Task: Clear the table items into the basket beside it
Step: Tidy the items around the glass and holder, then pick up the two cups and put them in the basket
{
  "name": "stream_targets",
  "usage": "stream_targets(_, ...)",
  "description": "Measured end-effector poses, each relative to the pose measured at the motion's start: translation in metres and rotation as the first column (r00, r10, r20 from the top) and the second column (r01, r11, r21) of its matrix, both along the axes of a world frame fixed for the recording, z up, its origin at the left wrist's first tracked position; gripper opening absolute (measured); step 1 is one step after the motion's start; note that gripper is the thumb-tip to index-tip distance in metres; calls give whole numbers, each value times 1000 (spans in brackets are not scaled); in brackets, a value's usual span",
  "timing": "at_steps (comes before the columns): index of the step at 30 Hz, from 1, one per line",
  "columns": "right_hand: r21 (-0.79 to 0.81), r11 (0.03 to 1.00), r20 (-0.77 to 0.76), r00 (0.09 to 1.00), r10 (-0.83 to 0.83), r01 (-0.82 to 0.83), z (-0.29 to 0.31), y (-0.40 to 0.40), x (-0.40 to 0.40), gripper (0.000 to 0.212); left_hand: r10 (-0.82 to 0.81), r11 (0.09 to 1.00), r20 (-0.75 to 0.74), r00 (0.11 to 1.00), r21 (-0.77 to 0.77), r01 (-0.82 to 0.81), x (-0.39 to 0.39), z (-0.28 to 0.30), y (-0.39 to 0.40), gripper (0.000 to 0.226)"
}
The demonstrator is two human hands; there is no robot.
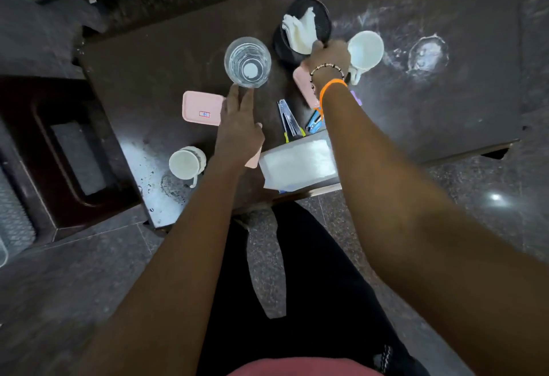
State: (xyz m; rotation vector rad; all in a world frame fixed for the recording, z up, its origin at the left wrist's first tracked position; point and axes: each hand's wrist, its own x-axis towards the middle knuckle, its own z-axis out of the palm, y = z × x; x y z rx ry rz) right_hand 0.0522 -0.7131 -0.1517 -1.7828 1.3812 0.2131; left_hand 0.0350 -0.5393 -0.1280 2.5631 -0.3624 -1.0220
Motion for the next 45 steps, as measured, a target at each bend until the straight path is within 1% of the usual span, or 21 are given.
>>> stream_targets(1,-49,998,-57,998,37,-40,-4,-2,-1,35,-19,1000,-11,1000,10,20,1,-2,-1,68)
stream_targets(3,-88,991,-152,984,91,-105,-9,-6,-6,35,-33,999,-31,999,27,34,1,-6,-2,69)
stream_targets(6,-113,975,-208,965,162,-189,-15,-11,-20,35,-35,998,-30,999,43,36,-1,-8,-4,69)
stream_targets(9,-114,964,-174,961,217,-238,-17,-8,-23,34,-19,999,-27,999,46,20,-2,-7,-5,69)
stream_targets(12,-61,968,-115,965,236,-244,-21,1,-15,28,-18,999,-22,1000,49,19,-2,-7,-5,68)
stream_targets(14,-55,976,-53,977,206,-209,-22,6,-9,30,-16,999,-18,1000,49,17,-1,-8,-5,68)
stream_targets(18,-20,984,-17,984,178,-179,-31,8,-5,31,-15,999,-3,1000,36,15,-1,-10,-4,67)
stream_targets(20,28,988,19,988,153,-153,-46,7,-6,33,-6,1000,-10,1000,27,6,-1,-10,-4,67)
stream_targets(22,82,993,60,995,84,-89,-55,3,-7,38,-1,1000,-26,1000,20,1,-3,-10,-2,67)
stream_targets(24,129,990,118,992,46,-61,-49,4,-9,40,-3,1000,-52,999,14,4,-7,-12,0,66)
stream_targets(27,192,980,166,986,16,-49,-39,8,-15,33,47,999,-96,994,-16,-49,-15,-13,7,64)
stream_targets(29,236,971,195,978,-73,25,-36,14,-22,20,107,992,-123,987,-51,-113,-23,-10,14,59)
stream_targets(31,283,950,192,962,-193,134,-31,27,-31,14,179,978,-169,969,-79,-194,-35,-8,23,53)
stream_targets(33,345,920,172,951,-257,187,-28,47,-43,22,272,951,-244,931,-77,-298,-47,-10,36,47)
stream_targets(34,371,911,156,955,-251,179,-28,60,-50,28,327,934,-281,902,-51,-355,-52,-12,44,44)
stream_targets(36,395,912,114,978,-172,114,-28,86,-67,34,452,875,-339,825,-9,-484,-63,-19,61,37)
stream_targets(39,407,913,76,997,3,-33,-32,121,-91,38,599,778,-357,716,48,-627,-75,-25,90,27)
stream_targets(40,410,908,63,996,62,-83,-32,132,-97,38,661,725,-357,660,79,-684,-78,-29,102,24)
stream_targets(43,443,882,45,987,157,-161,-32,159,-107,32,821,509,-379,427,146,-848,-83,-43,138,15)
stream_targets(44,439,880,44,983,181,-181,-31,165,-108,32,857,450,-355,374,161,-878,-85,-49,149,12)
stream_targets(45,426,883,38,979,201,-197,-32,169,-109,34,883,411,-317,345,170,-896,-86,-55,159,6)
